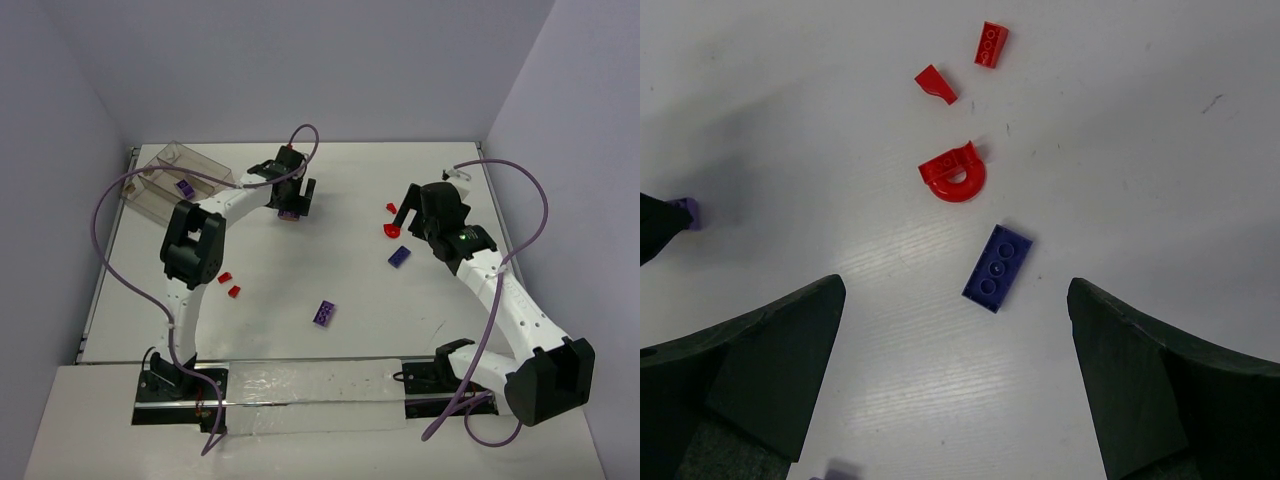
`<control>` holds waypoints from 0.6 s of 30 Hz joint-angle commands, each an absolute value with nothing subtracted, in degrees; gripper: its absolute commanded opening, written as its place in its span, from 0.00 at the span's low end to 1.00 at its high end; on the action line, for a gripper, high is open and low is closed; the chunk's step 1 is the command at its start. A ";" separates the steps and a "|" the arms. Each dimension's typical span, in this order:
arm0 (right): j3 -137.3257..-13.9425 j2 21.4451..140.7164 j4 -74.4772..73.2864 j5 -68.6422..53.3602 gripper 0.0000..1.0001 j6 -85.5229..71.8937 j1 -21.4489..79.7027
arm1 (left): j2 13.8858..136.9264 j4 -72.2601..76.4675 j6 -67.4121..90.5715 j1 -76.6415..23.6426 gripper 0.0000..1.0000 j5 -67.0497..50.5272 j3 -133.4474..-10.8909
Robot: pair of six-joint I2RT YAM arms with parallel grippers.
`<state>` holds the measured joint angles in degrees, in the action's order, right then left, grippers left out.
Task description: Sort the legos into containers by color
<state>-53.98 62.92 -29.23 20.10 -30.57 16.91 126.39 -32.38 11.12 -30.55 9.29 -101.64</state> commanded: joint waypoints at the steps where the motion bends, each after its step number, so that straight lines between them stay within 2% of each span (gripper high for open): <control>1: -54.45 61.79 -28.37 20.63 1.00 -30.23 17.23 | 128.70 -32.30 13.45 -30.59 0.99 10.74 -106.49; 8: -54.14 61.08 -28.38 21.26 1.00 -30.31 17.31 | 130.43 -32.53 14.31 -30.59 0.99 12.99 -107.15; 11: -54.14 61.19 -28.56 21.27 1.00 -30.43 17.23 | 130.87 -32.32 14.74 -30.59 0.95 13.01 -107.20; 15: -54.05 60.99 -28.56 21.27 1.00 -30.41 17.31 | 131.57 -32.17 15.03 -30.67 0.83 13.45 -107.40; 16: -54.14 60.91 -28.57 21.27 1.00 -30.41 17.31 | 131.57 -32.08 15.03 -30.67 0.83 13.45 -107.40; 18: -54.19 60.77 -28.65 21.53 1.00 -30.28 17.31 | 131.48 -32.26 15.12 -30.67 0.70 13.89 -107.36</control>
<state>-53.95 62.55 -29.26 20.15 -30.41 16.91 131.28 -32.82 14.44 -30.55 12.36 -104.95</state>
